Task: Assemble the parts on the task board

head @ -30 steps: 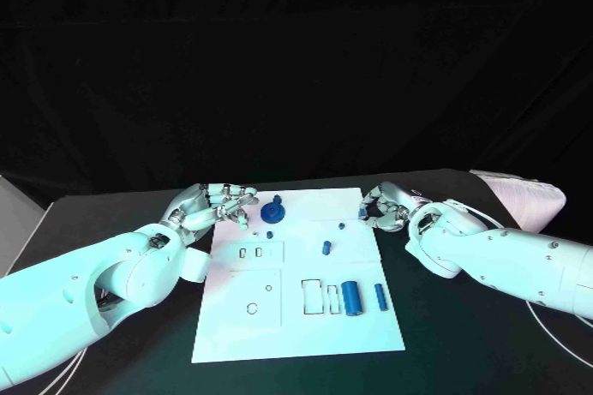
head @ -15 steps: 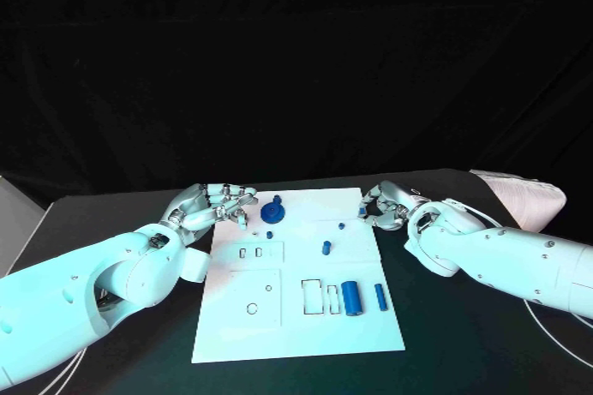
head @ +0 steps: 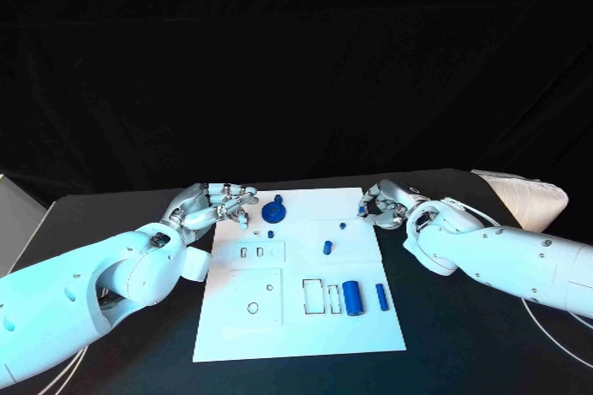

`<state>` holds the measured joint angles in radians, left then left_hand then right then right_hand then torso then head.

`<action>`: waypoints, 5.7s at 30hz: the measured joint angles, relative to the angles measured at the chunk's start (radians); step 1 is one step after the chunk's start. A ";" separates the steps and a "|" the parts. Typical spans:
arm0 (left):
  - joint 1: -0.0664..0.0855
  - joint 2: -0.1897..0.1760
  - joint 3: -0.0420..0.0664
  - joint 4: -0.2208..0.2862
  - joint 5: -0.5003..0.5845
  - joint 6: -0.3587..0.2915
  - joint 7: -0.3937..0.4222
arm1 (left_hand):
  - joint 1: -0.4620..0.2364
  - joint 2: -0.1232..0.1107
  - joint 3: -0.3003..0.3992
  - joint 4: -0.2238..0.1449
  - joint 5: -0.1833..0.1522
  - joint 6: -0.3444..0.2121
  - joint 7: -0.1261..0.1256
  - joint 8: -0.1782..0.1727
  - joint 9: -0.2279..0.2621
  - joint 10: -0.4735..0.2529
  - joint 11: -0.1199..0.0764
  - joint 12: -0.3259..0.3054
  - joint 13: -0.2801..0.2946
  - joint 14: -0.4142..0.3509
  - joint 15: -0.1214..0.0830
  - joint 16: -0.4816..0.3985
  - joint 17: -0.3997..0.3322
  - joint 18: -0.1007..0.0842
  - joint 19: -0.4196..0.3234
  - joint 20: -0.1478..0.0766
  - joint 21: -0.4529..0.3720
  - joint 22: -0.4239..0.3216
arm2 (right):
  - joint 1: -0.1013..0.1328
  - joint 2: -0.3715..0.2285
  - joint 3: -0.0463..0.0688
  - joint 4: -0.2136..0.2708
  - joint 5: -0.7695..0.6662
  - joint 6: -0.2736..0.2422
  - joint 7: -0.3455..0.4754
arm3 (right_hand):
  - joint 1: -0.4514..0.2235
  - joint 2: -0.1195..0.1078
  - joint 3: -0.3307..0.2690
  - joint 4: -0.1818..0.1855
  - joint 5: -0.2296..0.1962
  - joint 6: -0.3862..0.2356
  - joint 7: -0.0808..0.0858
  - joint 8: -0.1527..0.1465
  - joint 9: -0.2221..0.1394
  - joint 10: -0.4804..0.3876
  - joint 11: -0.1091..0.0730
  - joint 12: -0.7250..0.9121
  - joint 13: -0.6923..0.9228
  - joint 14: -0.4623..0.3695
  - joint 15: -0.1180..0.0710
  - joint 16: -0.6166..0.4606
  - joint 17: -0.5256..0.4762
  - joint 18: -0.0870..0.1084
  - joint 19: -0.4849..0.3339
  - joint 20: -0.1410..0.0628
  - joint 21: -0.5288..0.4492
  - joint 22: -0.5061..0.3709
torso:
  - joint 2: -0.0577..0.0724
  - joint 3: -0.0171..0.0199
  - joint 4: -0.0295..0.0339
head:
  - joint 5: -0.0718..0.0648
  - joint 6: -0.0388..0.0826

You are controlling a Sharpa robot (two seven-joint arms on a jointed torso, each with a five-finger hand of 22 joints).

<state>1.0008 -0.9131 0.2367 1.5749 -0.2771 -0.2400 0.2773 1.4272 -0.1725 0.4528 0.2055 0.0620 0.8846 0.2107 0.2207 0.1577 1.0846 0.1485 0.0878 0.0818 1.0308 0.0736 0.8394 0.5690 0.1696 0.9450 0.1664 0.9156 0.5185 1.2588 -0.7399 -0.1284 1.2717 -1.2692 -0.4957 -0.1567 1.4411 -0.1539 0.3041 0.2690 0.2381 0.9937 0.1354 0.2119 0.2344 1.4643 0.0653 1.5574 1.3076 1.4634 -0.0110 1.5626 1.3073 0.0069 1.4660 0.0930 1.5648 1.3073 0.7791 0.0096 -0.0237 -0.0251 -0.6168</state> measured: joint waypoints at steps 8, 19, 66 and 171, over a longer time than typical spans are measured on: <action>0.000 0.000 0.000 0.000 0.000 0.000 0.000 | 0.000 0.000 0.000 0.000 0.000 0.000 0.000 0.000 0.000 0.000 0.000 0.000 0.000 0.000 0.000 0.000 0.000 0.000 0.000 0.000 0.000 0.000 | 0.001 0.009 0.000 -0.015 -0.003 -0.005 -0.001 | 0.000 0.000 0.003 0.003 -0.004 0.000 0.000 0.001 0.000 0.000 0.000 0.000 0.000 0.000 0.000 0.000 0.000 0.000 0.000 0.000 0.000 0.001 | -0.001 -0.0002 0.0002 | 0.000 0.001; 0.000 0.001 0.000 0.000 0.000 0.000 0.000 | 0.000 0.000 0.003 0.003 0.000 -0.004 0.004 0.000 0.000 -0.004 -0.004 0.000 -0.001 0.000 0.000 0.000 0.000 0.000 0.000 0.000 0.000 0.001 | 0.002 0.035 0.000 -0.057 -0.010 -0.015 -0.001 | 0.000 0.000 0.003 0.003 -0.010 0.000 0.000 0.005 0.000 0.000 0.000 0.000 0.000 0.000 0.000 0.000 0.001 0.000 0.000 0.000 0.000 0.001 | -0.001 0.0006 -0.0011 | 0.001 0.003; 0.000 0.005 0.000 -0.020 -0.001 0.000 0.000 | 0.000 0.000 0.003 0.003 0.000 -0.007 0.000 0.000 0.000 -0.007 0.000 -0.004 -0.001 0.000 0.000 0.000 -0.001 0.000 -0.004 0.003 0.004 0.001 | 0.033 0.041 0.010 0.204 0.000 -0.058 -0.010 | -0.005 0.005 0.014 -0.003 -0.011 0.020 -0.006 0.024 0.008 0.004 -0.011 0.004 0.000 0.003 -0.004 0.000 0.000 0.000 0.002 -0.002 0.000 0.000 | -0.017 -0.0060 -0.0042 | 0.028 0.002; 0.000 0.017 -0.002 -0.050 0.003 -0.001 0.001 | 0.000 0.000 0.005 0.000 0.000 -0.007 0.000 0.000 0.002 -0.007 0.000 -0.004 -0.001 0.000 0.000 0.000 -0.002 0.000 -0.003 0.003 0.009 0.002 | -0.125 0.341 -0.012 0.024 -0.099 -0.094 -0.036 | -0.025 -0.032 0.028 -0.017 -0.039 -0.022 0.014 0.027 0.002 0.000 -0.006 -0.009 0.000 0.003 -0.004 0.000 0.000 0.000 0.000 -0.007 0.000 0.001 | -0.028 -0.0149 -0.0001 | 0.086 -0.060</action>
<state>1.0004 -0.8958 0.2348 1.5248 -0.2740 -0.2405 0.2779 1.4274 -0.1725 0.4582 0.2056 0.0620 0.8775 0.2108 0.2207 0.1592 1.0776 0.1484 0.0840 0.0812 1.0308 0.0736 0.8394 0.5666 0.1697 0.9415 0.1698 0.9244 0.5208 1.1335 -0.3992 -0.1407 1.2954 -1.3681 -0.5896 -0.1926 1.4161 -0.1858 0.3319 0.2523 0.1986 0.9718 0.1497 0.2393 0.2360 1.4646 0.0589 1.5485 1.3077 1.4666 -0.0145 1.5626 1.3073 0.0068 1.4659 0.0863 1.5648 1.3081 0.7514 -0.0053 -0.0238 0.0611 -0.6764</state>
